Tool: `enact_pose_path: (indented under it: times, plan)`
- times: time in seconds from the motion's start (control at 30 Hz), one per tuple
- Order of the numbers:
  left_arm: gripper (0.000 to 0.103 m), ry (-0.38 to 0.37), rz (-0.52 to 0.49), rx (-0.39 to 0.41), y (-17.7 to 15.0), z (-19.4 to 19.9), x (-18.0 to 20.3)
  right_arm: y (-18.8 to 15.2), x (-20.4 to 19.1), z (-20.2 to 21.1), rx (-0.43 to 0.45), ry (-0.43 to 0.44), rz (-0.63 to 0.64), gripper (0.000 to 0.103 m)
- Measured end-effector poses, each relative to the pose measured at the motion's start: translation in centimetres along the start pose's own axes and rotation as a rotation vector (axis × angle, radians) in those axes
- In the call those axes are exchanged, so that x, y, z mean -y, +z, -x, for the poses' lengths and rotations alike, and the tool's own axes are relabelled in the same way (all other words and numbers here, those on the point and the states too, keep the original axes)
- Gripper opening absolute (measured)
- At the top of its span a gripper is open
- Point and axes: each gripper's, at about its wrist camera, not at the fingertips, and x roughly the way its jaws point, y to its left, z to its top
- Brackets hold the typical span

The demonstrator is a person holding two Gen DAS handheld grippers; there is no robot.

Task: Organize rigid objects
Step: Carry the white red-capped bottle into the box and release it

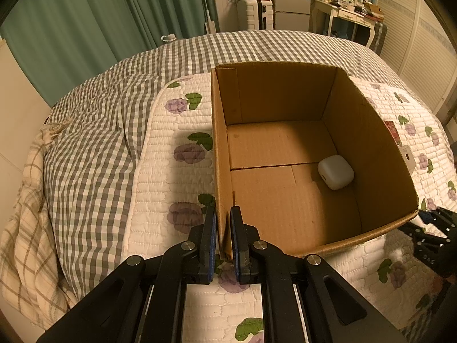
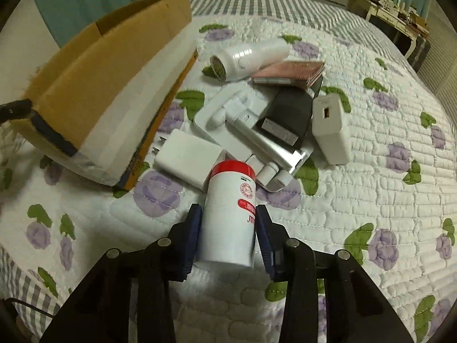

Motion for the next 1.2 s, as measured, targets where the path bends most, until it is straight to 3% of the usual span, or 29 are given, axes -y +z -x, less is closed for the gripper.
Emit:
enact_pose_path:
  times: [0.4, 0.7, 0.93, 1.2]
  plan:
    - [0.010, -0.006, 0.002, -0.002, 0.0, 0.1, 0.1, 2.9, -0.7, 6.3, 0.159, 0.026, 0.047, 0.037]
    - [0.010, -0.017, 0.002, -0.003, 0.1, 0.1, -0.2, 9.3, -6.2, 11.4, 0.326, 0.063, 0.183, 0.037]
    - [0.010, -0.019, 0.001, -0.003, 0.2, 0.0, -0.3, 12.1, -11.2, 9.3, 0.335, 0.104, 0.264, 0.037]
    - [0.010, -0.023, 0.002, -0.003, 0.3, 0.0, -0.3, 12.2, -14.5, 2.1, 0.218, 0.089, 0.308, 0.037]
